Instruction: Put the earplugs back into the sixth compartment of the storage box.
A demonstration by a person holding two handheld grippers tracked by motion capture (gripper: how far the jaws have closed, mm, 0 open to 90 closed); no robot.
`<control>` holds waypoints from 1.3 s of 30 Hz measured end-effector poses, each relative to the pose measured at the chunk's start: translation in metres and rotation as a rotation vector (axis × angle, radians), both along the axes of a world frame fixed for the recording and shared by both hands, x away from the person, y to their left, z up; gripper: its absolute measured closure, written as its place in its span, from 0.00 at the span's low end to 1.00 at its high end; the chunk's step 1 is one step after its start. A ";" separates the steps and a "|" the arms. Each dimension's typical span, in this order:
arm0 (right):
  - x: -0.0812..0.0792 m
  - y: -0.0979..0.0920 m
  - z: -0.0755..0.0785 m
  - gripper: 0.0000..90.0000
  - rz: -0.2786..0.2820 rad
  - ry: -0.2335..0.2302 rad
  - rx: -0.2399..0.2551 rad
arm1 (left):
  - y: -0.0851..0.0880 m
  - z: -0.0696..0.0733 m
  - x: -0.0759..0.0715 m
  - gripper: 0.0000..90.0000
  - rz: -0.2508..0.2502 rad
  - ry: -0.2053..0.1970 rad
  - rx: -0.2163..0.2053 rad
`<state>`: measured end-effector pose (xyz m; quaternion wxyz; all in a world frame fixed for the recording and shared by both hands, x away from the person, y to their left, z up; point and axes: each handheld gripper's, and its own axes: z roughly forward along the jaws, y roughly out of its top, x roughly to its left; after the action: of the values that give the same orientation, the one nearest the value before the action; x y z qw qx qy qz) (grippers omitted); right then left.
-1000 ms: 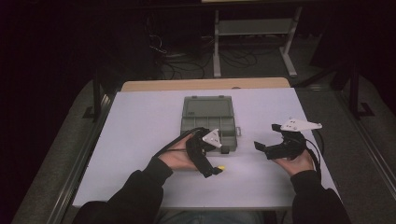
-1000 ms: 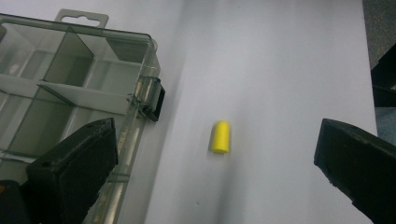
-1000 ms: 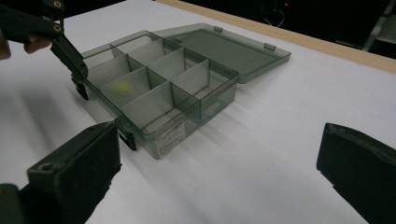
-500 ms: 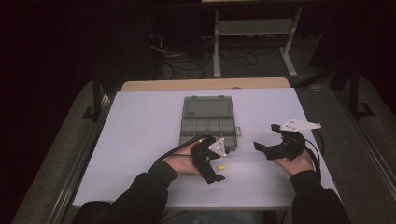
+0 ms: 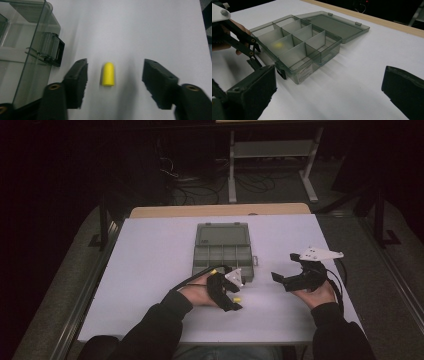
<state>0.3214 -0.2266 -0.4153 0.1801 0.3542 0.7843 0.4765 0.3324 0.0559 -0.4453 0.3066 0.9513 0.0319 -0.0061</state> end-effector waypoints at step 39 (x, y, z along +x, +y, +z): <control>-0.001 0.000 0.001 0.00 0.003 -0.004 0.005 | 0.005 0.013 0.003 0.90 0.025 -0.013 0.004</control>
<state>0.3206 -0.2265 -0.4143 0.1800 0.3527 0.7831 0.4796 0.3352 0.0605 -0.4324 0.3047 0.9515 0.0418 0.0042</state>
